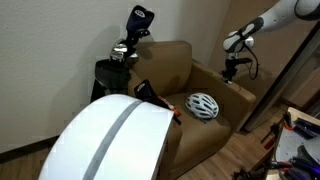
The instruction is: Move the silver remote from the arm rest to the top of the fan
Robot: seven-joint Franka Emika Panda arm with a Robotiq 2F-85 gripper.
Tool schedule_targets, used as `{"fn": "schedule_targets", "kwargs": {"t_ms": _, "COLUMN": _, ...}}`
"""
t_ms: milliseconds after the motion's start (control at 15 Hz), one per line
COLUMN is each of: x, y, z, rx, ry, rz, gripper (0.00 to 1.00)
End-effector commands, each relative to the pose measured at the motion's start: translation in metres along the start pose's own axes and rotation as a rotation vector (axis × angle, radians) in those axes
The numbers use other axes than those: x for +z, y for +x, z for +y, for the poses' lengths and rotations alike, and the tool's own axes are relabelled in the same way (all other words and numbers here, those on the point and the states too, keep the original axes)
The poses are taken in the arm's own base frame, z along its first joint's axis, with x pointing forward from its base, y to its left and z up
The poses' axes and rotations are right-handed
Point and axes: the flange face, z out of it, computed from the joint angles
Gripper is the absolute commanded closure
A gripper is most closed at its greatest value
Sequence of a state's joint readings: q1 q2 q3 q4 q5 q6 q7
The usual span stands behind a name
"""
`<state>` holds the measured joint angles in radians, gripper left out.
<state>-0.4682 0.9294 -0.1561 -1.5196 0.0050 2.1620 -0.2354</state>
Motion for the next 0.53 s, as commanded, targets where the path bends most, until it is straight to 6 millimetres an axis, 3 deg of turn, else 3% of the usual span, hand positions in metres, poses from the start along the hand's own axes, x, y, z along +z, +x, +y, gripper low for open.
{"fn": "schedule_targets", "kwargs": {"t_ms": 0, "x": -0.017, "y": -0.011, "z": 0.009, "rx": -0.002, "ry": 0.011, "rz": 0.006, "gripper": 0.87}}
{"fn": "schedule_targets", "kwargs": {"t_ms": 467, "x": -0.113, "y": -0.063, "z": -0.006, "rx": -0.009, "ry": 0.009, "rz": 0.085, "gripper": 0.87}}
